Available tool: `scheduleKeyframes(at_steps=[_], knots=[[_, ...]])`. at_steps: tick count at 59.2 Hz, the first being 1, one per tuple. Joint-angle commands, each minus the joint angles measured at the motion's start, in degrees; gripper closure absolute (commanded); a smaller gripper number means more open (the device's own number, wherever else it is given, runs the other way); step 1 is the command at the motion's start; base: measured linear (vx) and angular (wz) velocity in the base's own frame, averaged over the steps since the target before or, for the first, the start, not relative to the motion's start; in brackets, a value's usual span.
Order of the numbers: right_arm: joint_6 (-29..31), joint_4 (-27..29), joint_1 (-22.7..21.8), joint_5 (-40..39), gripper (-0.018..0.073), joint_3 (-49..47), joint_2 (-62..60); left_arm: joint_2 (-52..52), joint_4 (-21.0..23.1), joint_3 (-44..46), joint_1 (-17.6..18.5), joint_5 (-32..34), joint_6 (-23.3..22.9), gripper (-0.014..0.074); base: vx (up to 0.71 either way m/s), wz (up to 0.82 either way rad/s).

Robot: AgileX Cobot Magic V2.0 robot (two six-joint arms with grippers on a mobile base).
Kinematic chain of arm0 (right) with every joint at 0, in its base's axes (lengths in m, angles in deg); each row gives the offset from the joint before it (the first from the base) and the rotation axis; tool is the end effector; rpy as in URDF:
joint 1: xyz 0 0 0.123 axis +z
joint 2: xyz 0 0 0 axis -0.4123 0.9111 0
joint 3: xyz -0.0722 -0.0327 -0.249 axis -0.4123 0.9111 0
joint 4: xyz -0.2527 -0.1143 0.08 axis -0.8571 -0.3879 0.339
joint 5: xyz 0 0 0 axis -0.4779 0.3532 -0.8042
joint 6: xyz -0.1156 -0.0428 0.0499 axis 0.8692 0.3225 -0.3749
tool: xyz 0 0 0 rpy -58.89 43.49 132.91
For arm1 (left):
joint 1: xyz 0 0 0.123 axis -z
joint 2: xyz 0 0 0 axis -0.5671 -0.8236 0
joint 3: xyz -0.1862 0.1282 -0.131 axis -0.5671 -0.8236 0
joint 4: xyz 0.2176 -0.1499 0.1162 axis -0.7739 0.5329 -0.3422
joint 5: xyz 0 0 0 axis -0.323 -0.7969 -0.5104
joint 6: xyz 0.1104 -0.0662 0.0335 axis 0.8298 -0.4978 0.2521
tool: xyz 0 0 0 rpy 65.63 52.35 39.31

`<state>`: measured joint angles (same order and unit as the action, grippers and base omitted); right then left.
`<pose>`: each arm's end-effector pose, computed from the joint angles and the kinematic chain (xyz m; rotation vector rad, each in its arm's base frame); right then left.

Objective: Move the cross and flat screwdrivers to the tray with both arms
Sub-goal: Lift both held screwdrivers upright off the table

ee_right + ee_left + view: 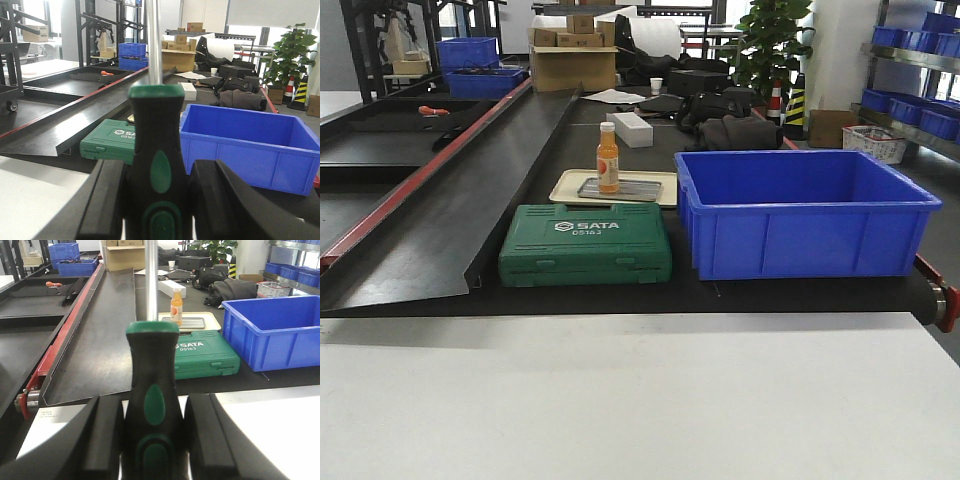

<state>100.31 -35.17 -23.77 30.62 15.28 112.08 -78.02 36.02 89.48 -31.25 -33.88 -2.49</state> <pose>0.1601 0.0321 0.4623 -0.2284 1.5530 0.1497 0.1916 -0.0158 0.4630 0.0515 1.7240 -0.0936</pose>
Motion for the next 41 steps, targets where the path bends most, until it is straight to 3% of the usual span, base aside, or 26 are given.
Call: scheduleKeyframes(at_steps=[1, 41], knots=[[0.1, 1.2, -0.1, -5.7, 0.0567, -1.4, 0.5, -0.3, 0.2, 1.3, 0.2, 5.3, 0.0, 0.0596, 0.0, 0.0], [0.1, 1.2, -0.1, -5.7, 0.0567, -1.4, 0.5, -0.3, 0.2, 1.3, 0.2, 5.3, 0.0, 0.0596, 0.0, 0.0]])
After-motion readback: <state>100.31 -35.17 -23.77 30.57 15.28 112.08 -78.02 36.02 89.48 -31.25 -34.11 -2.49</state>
